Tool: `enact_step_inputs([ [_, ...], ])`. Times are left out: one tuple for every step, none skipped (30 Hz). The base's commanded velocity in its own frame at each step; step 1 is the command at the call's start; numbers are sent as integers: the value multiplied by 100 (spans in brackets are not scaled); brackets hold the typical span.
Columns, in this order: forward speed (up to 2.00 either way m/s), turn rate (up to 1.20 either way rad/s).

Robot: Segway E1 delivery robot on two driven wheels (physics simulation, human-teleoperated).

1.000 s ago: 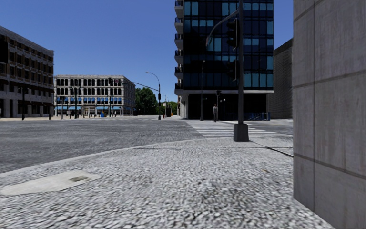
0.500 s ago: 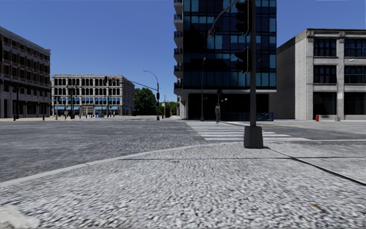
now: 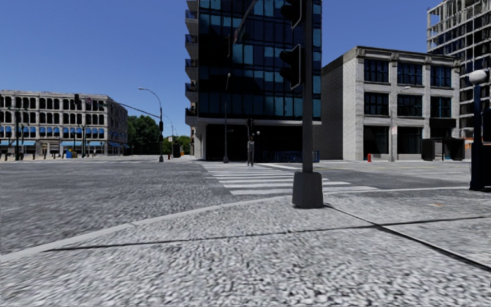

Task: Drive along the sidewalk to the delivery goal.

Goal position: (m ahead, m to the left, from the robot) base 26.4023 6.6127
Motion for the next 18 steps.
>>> enact_step_inputs([
  [191,-83],
  [191,-84],
  [191,-84],
  [191,-84],
  [191,-84],
  [191,-84],
  [191,-84],
  [191,-84],
  [191,-84],
  [191,-84],
  [191,-84],
  [191,-84],
  [191,-84],
  [191,-84],
  [191,-84],
  [191,-84],
  [191,-84],
  [191,-84],
])
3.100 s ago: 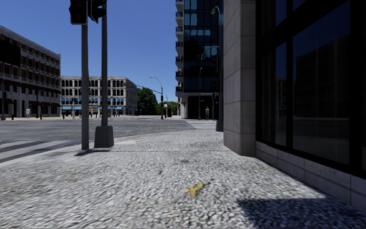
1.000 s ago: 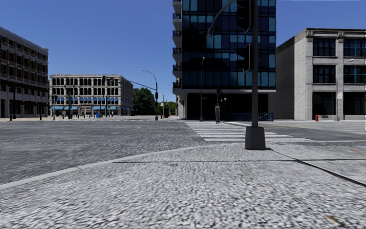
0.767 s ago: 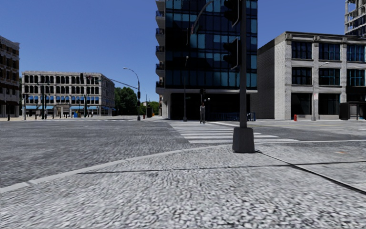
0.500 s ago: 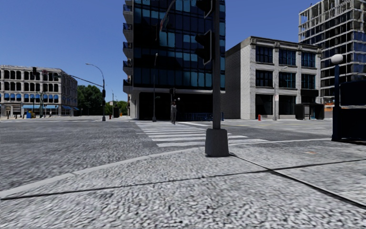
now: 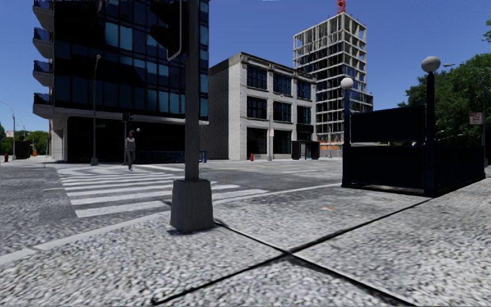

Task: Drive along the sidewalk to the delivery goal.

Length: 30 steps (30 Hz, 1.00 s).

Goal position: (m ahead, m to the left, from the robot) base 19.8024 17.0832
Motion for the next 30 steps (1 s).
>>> enact_step_inputs([
  [191,-84],
  [191,-84],
  [191,-84],
  [191,-84],
  [191,-84],
  [191,-84],
  [191,-84],
  [191,-84],
  [191,-84],
  [191,-84],
  [191,-84],
  [191,-84],
  [191,-84],
  [191,-75],
  [191,-16],
  [191,-3],
  [191,-3],
  [191,0],
  [191,0],
  [191,0],
  [191,0],
  [191,0],
  [190,7],
  [190,31],
  [190,64],
  [190,91],
  [190,91],
  [190,120],
  [190,120],
  [190,120],
])
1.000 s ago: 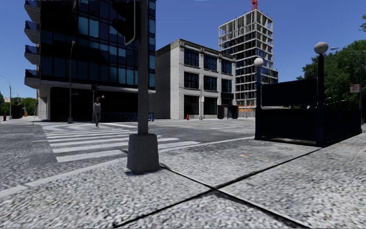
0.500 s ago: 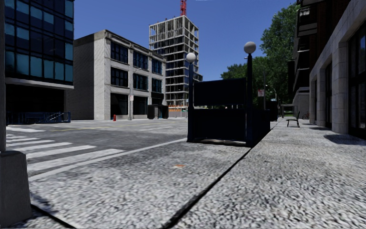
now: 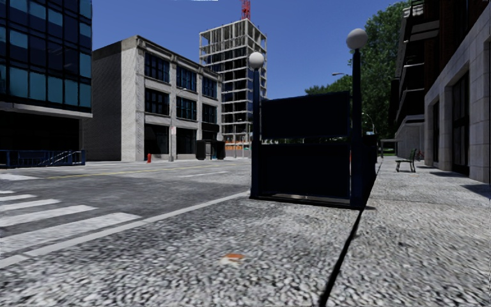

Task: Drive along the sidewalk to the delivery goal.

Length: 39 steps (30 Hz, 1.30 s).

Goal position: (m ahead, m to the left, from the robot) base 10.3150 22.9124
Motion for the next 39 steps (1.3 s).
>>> enact_step_inputs([
  [190,120],
  [190,120],
  [190,120],
  [190,120],
  [190,120],
  [190,120],
  [190,120],
  [190,120],
  [190,120],
  [190,120],
  [190,120],
  [190,120],
  [190,120],
  [190,120],
  [190,120],
  [190,120],
  [190,120],
  [190,120],
  [190,120],
  [190,120],
  [190,120],
  [190,120],
  [190,120],
  [190,117],
  [190,92],
  [190,92],
  [190,46],
  [190,38],
  [190,36],
  [190,36],
  [190,36],
  [190,36],
  [190,36],
  [190,36],
  [190,36],
  [190,51],
  [190,51],
  [190,78],
  [190,99],
])
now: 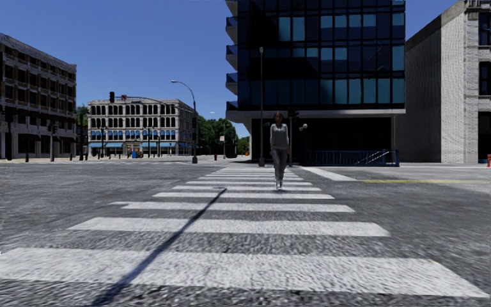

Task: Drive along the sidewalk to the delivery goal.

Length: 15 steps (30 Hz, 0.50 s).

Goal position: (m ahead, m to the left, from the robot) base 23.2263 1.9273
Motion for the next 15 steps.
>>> enact_step_inputs([
  [190,107],
  [190,109],
  [190,109],
  [190,109],
  [190,109],
  [190,64],
  [190,64],
  [190,38],
  [190,28],
  [190,22],
  [190,4],
  [190,4],
  [190,0],
  [190,0],
  [190,0],
])
